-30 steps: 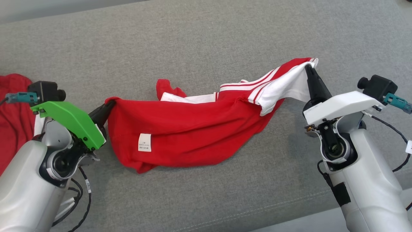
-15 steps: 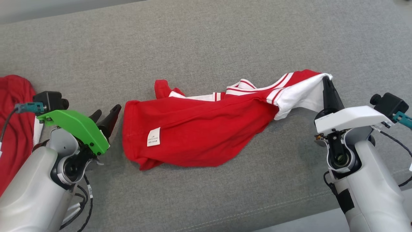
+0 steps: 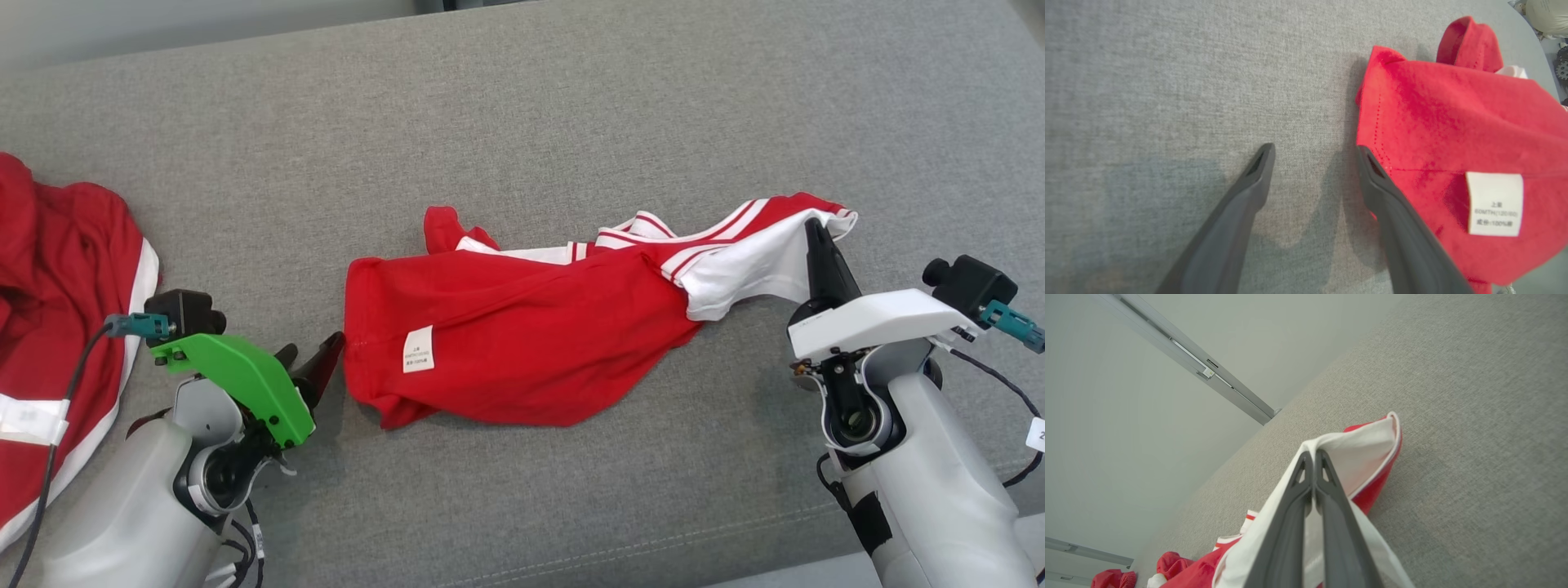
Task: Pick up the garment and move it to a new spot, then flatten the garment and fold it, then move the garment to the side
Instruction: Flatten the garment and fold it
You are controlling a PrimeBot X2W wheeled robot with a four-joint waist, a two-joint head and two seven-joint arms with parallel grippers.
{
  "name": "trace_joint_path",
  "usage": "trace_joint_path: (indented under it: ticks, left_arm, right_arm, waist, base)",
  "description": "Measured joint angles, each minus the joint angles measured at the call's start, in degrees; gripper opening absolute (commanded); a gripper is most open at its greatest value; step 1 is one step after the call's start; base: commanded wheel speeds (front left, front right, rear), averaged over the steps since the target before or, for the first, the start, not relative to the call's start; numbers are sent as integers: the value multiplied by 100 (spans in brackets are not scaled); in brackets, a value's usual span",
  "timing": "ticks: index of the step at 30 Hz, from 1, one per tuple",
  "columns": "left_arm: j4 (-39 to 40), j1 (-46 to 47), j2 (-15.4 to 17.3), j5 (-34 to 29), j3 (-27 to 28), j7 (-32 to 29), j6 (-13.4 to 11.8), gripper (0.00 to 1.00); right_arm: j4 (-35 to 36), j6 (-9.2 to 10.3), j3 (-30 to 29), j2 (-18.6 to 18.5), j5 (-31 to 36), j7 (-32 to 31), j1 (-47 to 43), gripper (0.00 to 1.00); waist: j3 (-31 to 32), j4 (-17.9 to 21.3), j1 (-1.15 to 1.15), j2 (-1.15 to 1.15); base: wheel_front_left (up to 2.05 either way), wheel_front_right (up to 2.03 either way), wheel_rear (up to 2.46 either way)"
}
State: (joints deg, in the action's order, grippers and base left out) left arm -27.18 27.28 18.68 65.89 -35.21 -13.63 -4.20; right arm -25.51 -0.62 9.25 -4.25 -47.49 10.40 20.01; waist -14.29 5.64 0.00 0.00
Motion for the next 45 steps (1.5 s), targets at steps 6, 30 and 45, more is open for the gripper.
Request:
trace_joint_path:
  ticks: [6,30,45]
  left_arm:
    - [8,-7,-204,242,85,-99,107,100]
    - [286,-16,-315,408,-45,-331,523,0]
    - [1669,410,90,719,793,36,925,0]
  right_arm:
    - [-104,-41,15,13,0,42,1,0]
    - [-457,-141,9,10,11,126,10,0]
    - [-76,-503,877,-483,339,-929,526,0]
  waist:
    - [30,38,0,0]
    - [77,63,0,0]
    - [447,2,0,0]
  base:
    - [0,0,0]
    - [0,0,0]
    - [0,0,0]
